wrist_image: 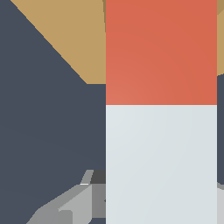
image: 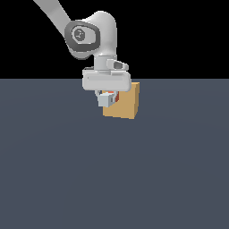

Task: Insert the peg into the horizontal hole in a box.

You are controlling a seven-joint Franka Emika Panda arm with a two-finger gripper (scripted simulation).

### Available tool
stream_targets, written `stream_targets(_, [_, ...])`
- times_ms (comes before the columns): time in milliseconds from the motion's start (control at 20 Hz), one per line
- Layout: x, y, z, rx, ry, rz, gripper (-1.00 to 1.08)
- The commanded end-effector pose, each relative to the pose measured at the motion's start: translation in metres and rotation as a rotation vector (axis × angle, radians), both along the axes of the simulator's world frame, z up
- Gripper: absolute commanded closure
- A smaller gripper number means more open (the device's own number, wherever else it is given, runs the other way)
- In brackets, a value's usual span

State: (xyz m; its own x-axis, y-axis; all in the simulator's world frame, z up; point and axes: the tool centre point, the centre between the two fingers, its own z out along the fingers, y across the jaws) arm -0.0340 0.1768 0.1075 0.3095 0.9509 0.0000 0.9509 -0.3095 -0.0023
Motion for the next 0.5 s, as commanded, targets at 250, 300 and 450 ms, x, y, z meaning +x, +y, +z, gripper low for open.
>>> stream_targets(250, [0.012, 0.032, 0.003, 0.002, -0.005, 0.000, 1.08])
stream_targets(300, [0.013, 0.034, 0.003, 0.002, -0.005, 0.000, 1.08])
stream_targets(450, [0.013, 0.036, 0.003, 0.002, -0.005, 0.000, 1.08])
